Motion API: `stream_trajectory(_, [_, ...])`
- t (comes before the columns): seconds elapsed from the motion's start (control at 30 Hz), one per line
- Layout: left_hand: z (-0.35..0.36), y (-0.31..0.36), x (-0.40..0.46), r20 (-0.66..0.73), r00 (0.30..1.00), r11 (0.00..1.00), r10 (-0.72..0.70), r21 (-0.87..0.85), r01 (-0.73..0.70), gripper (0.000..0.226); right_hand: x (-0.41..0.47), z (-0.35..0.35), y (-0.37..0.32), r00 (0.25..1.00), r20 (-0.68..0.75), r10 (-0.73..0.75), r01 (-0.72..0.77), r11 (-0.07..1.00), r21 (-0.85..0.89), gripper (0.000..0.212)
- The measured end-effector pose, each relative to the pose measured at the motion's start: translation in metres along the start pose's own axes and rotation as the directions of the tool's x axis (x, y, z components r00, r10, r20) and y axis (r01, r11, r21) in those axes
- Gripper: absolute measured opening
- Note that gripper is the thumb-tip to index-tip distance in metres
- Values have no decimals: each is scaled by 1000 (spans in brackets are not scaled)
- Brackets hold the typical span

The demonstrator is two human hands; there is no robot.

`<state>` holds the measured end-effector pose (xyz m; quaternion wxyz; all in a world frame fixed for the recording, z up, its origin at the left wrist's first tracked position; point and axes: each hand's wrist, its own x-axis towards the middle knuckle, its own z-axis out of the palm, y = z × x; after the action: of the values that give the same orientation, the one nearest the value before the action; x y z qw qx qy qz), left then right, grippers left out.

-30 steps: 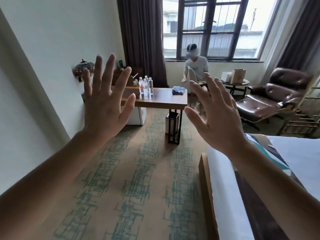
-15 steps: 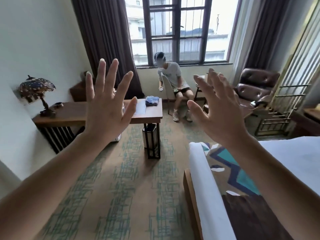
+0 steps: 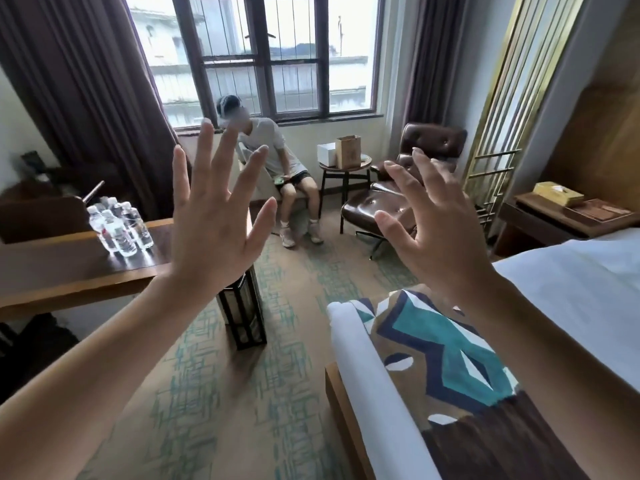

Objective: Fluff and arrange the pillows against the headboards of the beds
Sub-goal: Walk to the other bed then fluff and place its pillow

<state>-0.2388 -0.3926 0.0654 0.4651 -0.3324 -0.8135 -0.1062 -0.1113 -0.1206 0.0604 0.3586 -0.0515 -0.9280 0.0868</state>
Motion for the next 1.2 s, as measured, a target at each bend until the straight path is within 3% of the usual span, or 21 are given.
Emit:
stream_trajectory(0.37, [161, -118, 122, -8, 998, 992, 64, -109, -65, 61, 156, 88, 17, 990, -113, 84, -99, 986, -135, 63])
stream_trajectory(0.83, [393, -135, 255, -7, 987, 960, 161, -230, -158, 61, 299, 212, 136, 955, -203, 217, -250, 955, -157, 62])
stream_trajectory(1.2, [542, -150, 380, -67, 974, 927, 218, -297, -228, 63, 415, 274, 235, 941, -257, 222, -277, 940, -202, 61])
